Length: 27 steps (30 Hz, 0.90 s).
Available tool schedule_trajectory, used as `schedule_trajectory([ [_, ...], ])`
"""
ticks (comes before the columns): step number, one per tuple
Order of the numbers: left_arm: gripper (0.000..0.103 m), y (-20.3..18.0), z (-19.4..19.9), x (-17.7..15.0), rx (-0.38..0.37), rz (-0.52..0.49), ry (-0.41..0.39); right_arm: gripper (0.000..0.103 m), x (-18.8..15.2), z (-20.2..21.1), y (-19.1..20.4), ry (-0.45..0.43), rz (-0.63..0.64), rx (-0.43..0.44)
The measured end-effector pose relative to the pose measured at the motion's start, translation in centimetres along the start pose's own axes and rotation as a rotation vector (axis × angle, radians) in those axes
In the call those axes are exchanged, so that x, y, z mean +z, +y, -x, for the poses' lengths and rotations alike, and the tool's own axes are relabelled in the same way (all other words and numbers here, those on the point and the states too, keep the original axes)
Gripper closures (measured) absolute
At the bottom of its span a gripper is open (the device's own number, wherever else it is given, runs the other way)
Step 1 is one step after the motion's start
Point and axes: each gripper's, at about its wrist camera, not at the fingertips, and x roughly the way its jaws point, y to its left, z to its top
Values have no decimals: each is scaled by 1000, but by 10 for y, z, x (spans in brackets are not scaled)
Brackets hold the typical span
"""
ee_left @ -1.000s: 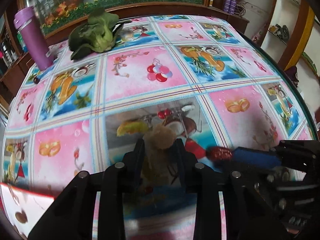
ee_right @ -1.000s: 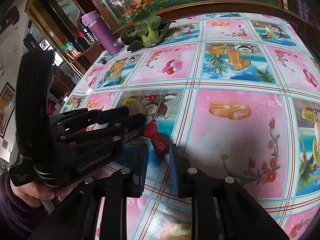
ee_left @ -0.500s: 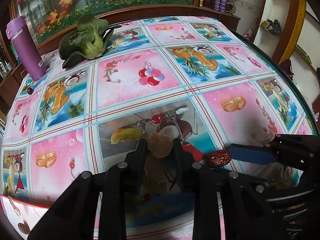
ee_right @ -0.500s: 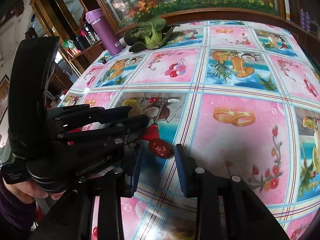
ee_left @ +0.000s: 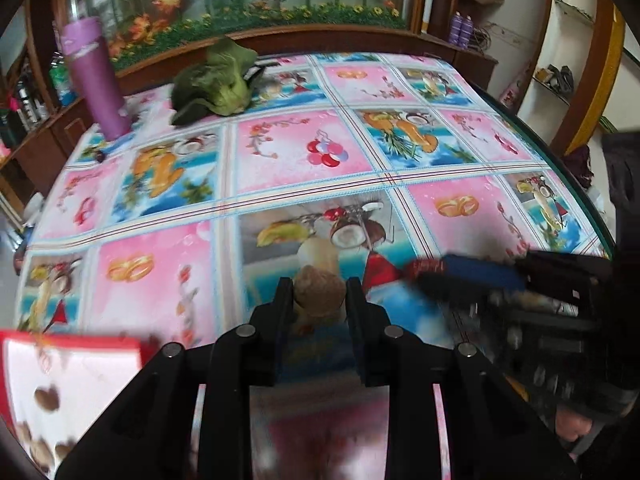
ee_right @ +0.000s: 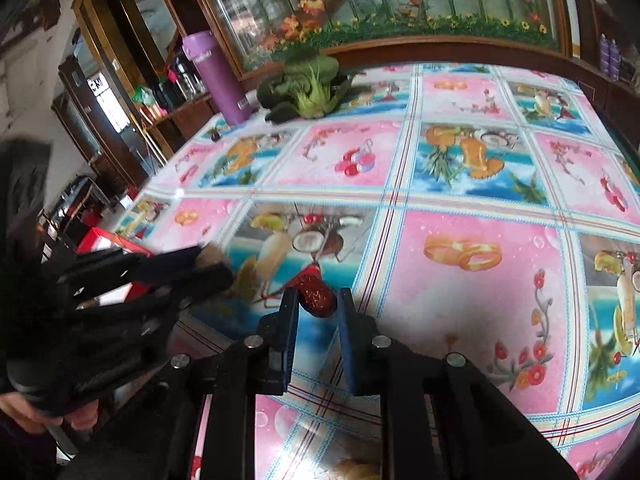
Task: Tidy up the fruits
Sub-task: 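Carry the beige cake and red date from the tablecloth over the white tray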
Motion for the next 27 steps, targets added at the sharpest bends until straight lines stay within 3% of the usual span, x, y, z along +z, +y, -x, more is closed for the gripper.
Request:
schedule_trajectory([
  [9, 75, 14, 74, -32, 66, 71, -128, 86, -7, 21, 22, -109, 1, 15],
  [19, 75, 53, 148, -64, 183, 125, -262, 86, -15, 37, 108, -143, 55, 123],
  [27, 75, 93, 178, -93, 271, 200, -315, 86, -19, 43, 173, -153, 122, 186],
])
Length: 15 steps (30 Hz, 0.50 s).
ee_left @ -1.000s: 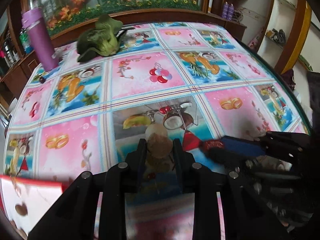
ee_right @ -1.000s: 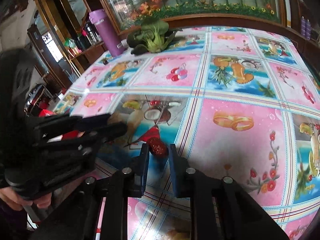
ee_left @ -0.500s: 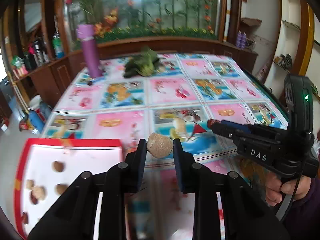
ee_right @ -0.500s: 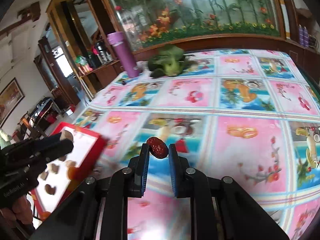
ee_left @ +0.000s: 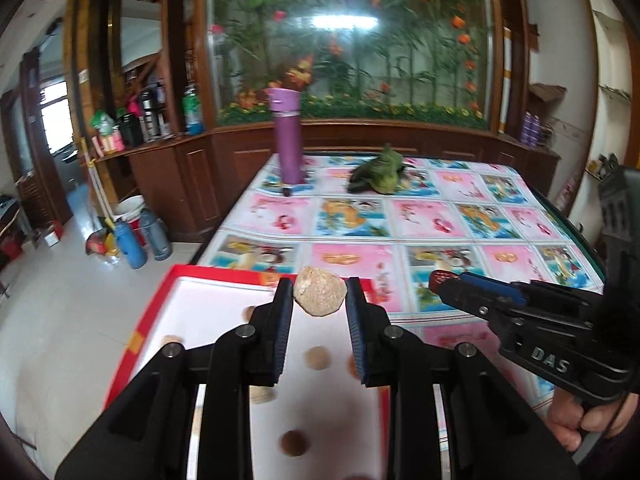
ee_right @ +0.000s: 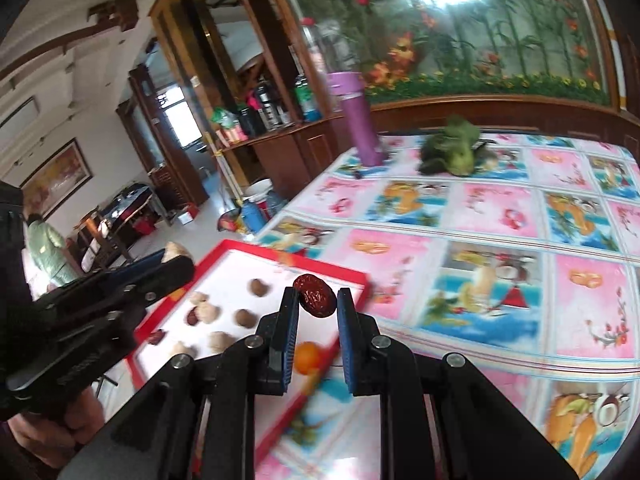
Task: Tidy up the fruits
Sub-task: 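Carry the beige cake and red date from the tablecloth over the white tray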
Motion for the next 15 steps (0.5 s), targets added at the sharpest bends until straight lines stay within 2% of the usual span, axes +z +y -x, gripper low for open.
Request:
schedule_trajectory([
  [9, 74, 50, 4, -18, 85, 77, -8, 86, -8, -24, 55, 45, 63, 53],
  [15, 74, 72, 2, -28, 117, 110, 1, 86, -14, -39, 74, 75, 74, 73],
])
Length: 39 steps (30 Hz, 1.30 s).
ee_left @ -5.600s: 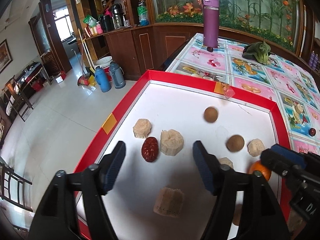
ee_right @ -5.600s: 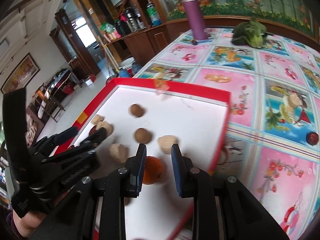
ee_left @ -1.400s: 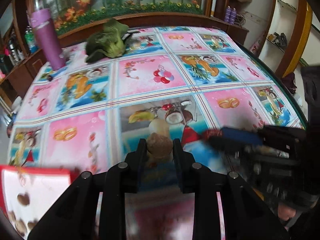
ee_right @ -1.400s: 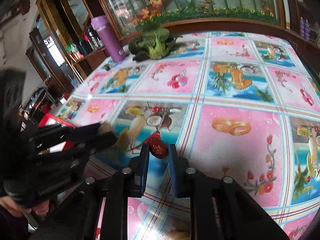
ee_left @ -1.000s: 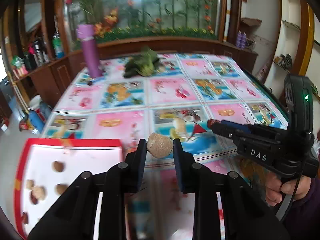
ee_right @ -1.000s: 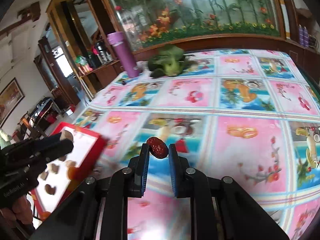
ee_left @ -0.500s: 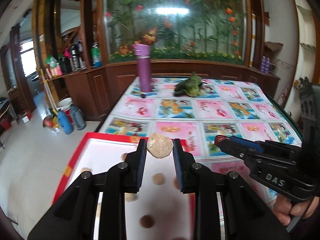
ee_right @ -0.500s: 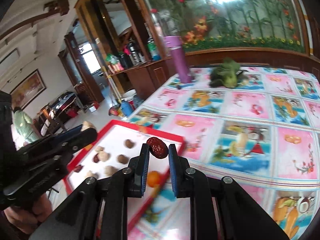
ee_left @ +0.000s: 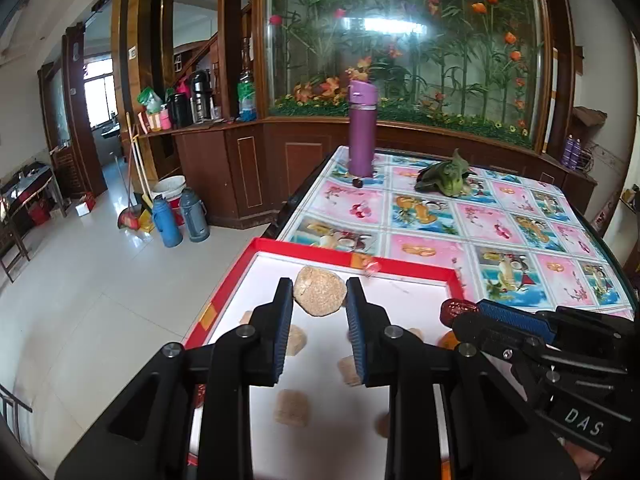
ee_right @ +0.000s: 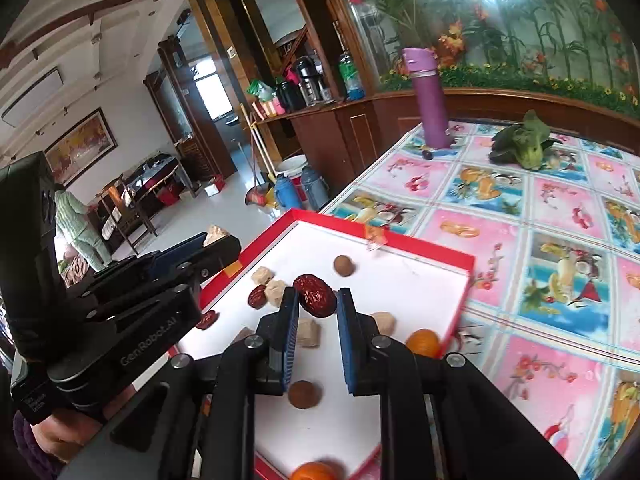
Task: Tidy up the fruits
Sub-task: 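Carry the beige cake and red date from the tablecloth over the white tray, then lower the cake and date into the tray and open both tools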
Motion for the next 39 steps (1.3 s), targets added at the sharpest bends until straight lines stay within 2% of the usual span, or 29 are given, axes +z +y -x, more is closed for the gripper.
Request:
schedule_trajectory([
  [14, 74, 20, -11, -9, 7, 25, 30, 86, -5, -15, 16, 31, 12, -1],
  [21, 74, 21, -25, -18, 13, 17, 72, 86, -13, -30, 14, 84, 1, -33],
  [39, 74, 33, -40, -39, 40, 22, 139, 86, -24, -45, 20, 141, 6, -48],
])
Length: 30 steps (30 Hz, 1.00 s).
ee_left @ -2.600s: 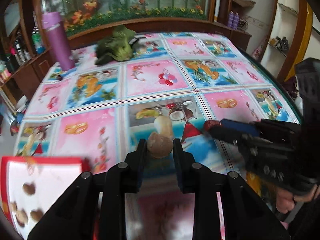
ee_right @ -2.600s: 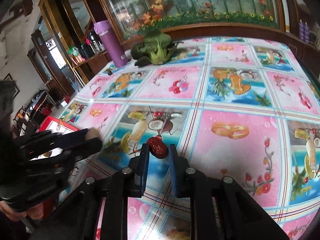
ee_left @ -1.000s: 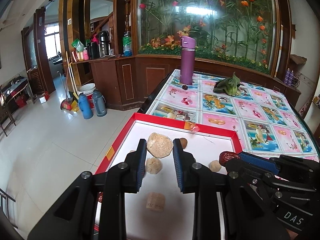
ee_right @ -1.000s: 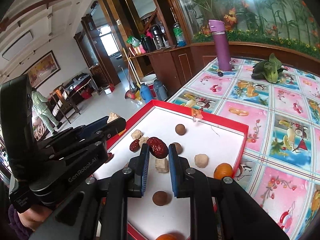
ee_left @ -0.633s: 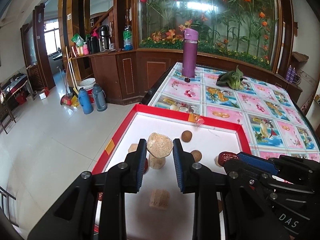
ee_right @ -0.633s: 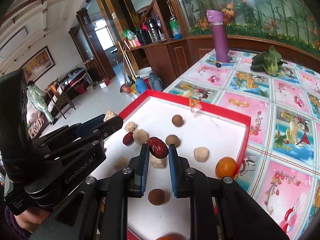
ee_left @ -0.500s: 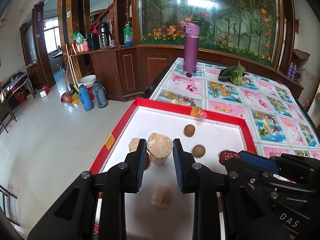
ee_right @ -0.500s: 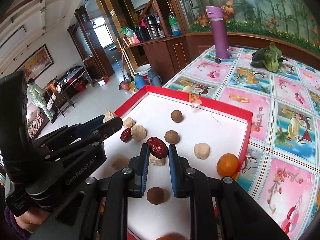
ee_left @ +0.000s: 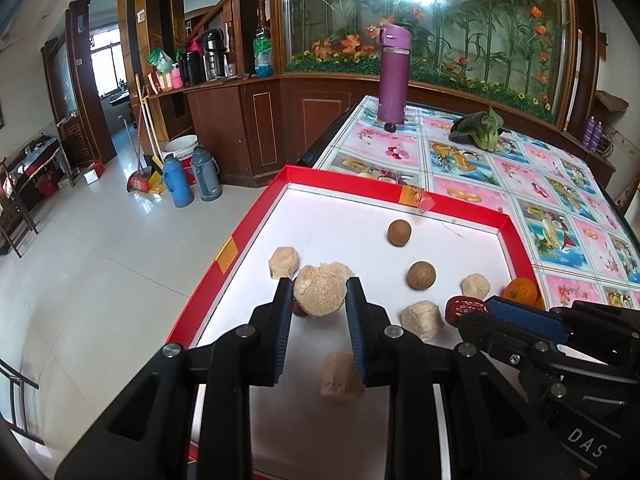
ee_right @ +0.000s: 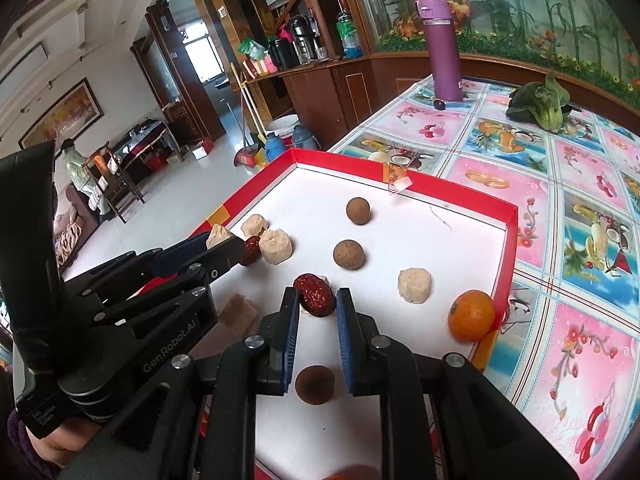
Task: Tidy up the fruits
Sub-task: 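Lower the cake and date into the tray and open both tools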
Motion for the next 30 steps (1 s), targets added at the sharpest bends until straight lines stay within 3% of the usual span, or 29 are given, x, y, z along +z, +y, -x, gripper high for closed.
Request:
schedule_trajectory([
  [12, 74, -1, -9, -3, 1, -8, 30, 86, 0, -7, -5, 25, -15, -7],
  [25, 74, -7, -20, -9, 30, -15, 80, 85, -7, -14, -13, 57, -9, -76],
  [27, 71, -8, -19, -9, 28, -10, 87, 85, -7, -10, -15, 51, -14, -84],
  [29, 56, -11, -16, -9, 38, -15, 82, 85, -6, -5, -17, 36, -18, -90],
  [30, 53, -11, -13, -9, 41, -12, 76, 85, -5, 0, -18, 25, -20, -90],
])
